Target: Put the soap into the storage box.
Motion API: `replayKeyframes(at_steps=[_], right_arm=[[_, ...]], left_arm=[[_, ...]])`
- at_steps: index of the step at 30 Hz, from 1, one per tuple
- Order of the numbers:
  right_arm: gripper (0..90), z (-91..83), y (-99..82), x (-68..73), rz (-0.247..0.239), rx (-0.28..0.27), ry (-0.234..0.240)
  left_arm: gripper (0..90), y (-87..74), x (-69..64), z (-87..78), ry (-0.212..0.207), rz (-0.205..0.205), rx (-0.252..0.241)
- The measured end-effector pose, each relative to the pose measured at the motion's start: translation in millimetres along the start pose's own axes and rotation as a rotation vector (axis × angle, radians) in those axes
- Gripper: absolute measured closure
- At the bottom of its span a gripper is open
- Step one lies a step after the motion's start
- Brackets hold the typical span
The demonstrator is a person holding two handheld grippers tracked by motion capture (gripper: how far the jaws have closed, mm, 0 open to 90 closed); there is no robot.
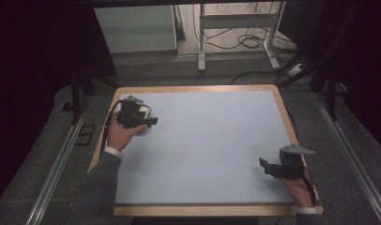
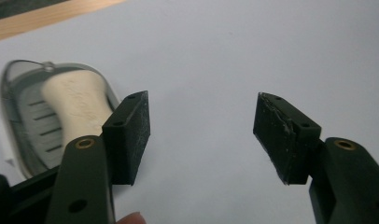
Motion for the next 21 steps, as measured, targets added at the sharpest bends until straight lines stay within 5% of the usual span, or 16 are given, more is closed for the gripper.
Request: replayKeyframes(at_steps=[9, 17, 21], right_arm=[[11.0, -4.4, -0.4, -1.3, 0.004, -0.008, -0.004], [11.0, -5.7, -0.6, -1.0, 0.006, -0.01, -0.005], [11.0, -6.3, 1.1, -0.6, 0.003, -0.016, -0.006]], left_arm=[[35.1, -20.6, -35.0, -7.9, -0.068, 0.032, -0.051], [32.5, -48.5, -65.5, -5.9, -0.152, 0.073, -0.027], [31.6, -67.1, -73.8, 0.1, -0.157, 0.075, -0.009]])
Point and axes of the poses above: each handheld gripper's, and its own axes: z roughly forward along the jaws, y roughly out of its top, x roughly to its left, the point moved 9 cm from there along z, roughly forward along the jaws, and after that the axes turned 12 degrees about z, right-handed, at the moved point
